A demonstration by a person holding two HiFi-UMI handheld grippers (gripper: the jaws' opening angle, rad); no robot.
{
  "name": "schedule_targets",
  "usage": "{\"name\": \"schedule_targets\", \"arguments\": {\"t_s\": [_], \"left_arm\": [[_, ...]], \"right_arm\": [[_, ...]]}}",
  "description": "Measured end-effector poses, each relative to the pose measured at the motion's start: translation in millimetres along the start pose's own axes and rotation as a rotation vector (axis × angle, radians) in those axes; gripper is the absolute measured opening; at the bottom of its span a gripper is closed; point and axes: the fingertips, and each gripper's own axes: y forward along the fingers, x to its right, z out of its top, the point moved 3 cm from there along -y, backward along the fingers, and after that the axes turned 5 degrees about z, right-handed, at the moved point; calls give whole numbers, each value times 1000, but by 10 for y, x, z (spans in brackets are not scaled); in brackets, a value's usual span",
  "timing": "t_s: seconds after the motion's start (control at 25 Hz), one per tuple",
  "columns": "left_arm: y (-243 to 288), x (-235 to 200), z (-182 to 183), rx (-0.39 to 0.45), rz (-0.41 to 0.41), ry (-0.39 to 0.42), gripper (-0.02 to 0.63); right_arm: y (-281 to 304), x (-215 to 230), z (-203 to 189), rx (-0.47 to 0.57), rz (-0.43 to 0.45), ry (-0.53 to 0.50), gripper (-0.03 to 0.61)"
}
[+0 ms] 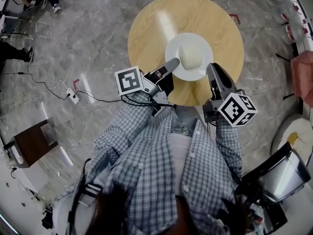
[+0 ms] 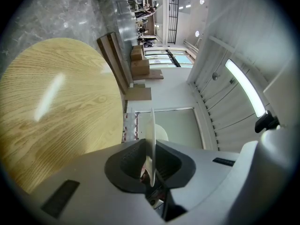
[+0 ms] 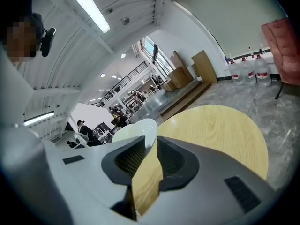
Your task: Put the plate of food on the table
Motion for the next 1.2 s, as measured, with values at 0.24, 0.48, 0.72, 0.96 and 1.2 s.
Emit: {"name": "schedule_targets", "arguments": {"t_s": [0.24, 0.48, 0.72, 0.96, 1.2], "left_arm": [[246, -2, 15, 9, 5, -3, 29], [285, 2, -20, 14, 3, -17, 29], [320, -93, -49, 9, 26, -14, 29], [324, -258, -6, 1, 77, -11, 29], [318, -336, -13, 4, 111, 8, 29]], "right_arm": [[44, 188, 164, -30, 33, 44, 63], [17, 228, 201, -17, 55, 62, 63], [16, 323, 154, -22, 66, 101, 61], [104, 403, 76, -66, 57, 84, 61], [133, 451, 14, -89, 58, 89, 61]]}}
